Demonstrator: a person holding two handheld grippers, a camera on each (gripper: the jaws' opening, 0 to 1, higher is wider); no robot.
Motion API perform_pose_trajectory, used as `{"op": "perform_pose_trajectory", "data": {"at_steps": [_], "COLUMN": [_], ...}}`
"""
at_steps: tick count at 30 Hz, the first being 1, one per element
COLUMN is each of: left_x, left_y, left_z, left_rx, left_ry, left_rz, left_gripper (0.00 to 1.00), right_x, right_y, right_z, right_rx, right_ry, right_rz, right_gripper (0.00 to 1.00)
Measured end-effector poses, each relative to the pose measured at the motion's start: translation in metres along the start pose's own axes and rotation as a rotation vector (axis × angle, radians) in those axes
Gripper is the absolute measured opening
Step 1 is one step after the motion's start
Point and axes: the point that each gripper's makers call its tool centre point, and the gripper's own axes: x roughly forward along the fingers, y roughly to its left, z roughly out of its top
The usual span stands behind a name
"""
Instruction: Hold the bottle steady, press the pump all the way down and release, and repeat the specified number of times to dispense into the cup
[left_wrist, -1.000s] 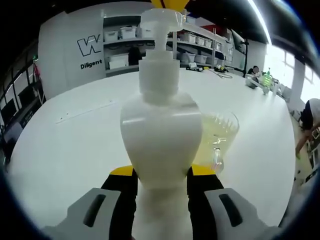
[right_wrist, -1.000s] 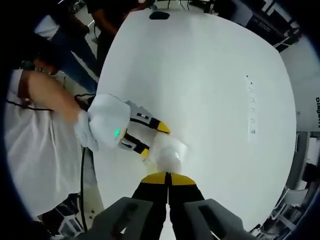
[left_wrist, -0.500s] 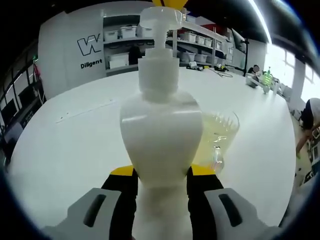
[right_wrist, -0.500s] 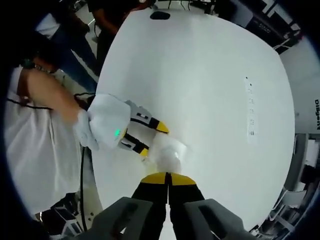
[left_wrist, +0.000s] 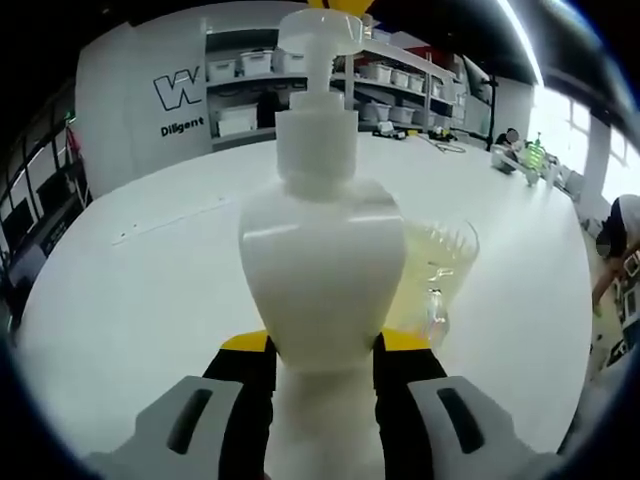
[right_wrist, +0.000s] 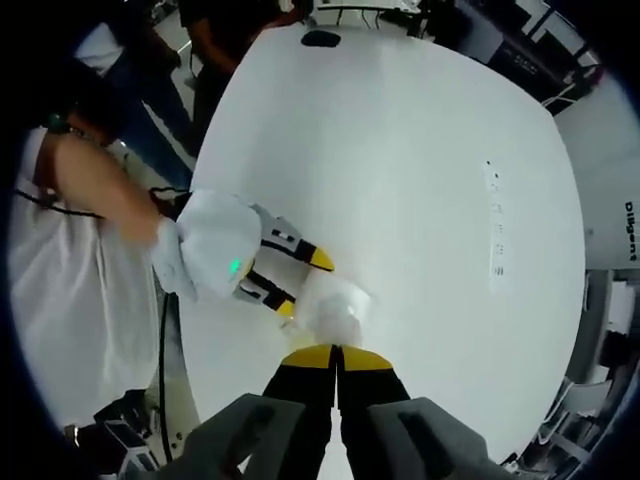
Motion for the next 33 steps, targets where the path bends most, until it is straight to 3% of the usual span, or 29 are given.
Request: {"op": "perform_pose_trajectory", "data": {"at_steps": [7,11,12,13,14,17,18,19,24,26,28,31,33], "left_x": [0.0,0.0,0.0,0.0,0.0,0.001,0.001,0.0,0.001,0.001,0.001,0.0,0.001], "left_y": [0.0,0.0,0.0,0.0,0.0,-0.001,-0.001,-0.001,0.0,0.0,0.0,0.0,0.0], "left_z": [-0.001,-0.001,-0.002,-0.002,-0.002,-0.002,-0.002,-0.002,-0.003,-0.003,-0.004,-0.004,-0.004], "left_rx": [0.0,-0.004,-0.005,-0.006,-0.007,-0.007,-0.006,-0.008,-0.006,-0.005,-0.007,-0.01,-0.011], "left_ry": [0.003,0.004,0.004,0.004,0.004,0.005,0.006,0.007,0.009,0.009,0.01,0.011,0.011], "left_rz": [0.0,-0.001,-0.001,-0.001,-0.001,-0.002,-0.002,-0.003,-0.001,-0.003,-0.002,-0.001,-0.001], "left_gripper": [0.36,0.36,0.36,0.36,0.36,0.36,0.36,0.36,0.36,0.36,0.36,0.36,0.36], "right_x": [-0.002,-0.003,-0.003,-0.003,-0.003,-0.003,-0.004,-0.004,-0.004,-0.005,-0.005,-0.004,-0.005], "right_y": [0.005,0.007,0.008,0.007,0.003,-0.002,0.001,0.007,0.003,0.005,0.012,0.013,0.012], "right_z": [-0.001,0.001,0.001,0.004,0.002,0.002,0.002,0.005,0.003,0.005,0.013,0.012,0.01], "right_rx": [0.035,0.045,0.095,0.058,0.124,0.166,0.129,0.162,0.131,0.142,0.17,0.136,0.163], "right_ry": [-0.059,-0.146,-0.176,-0.212,-0.246,-0.311,-0.329,-0.356,-0.346,-0.365,-0.427,-0.444,-0.467], "right_rz": [0.0,0.003,-0.001,-0.006,-0.002,0.005,0.017,0.048,0.007,0.021,0.056,0.025,0.025], "right_gripper": [0.0,0.0,0.0,0.0,0.0,0.0,0.05,0.1,0.11,0.17,0.23,0.24,0.23]}}
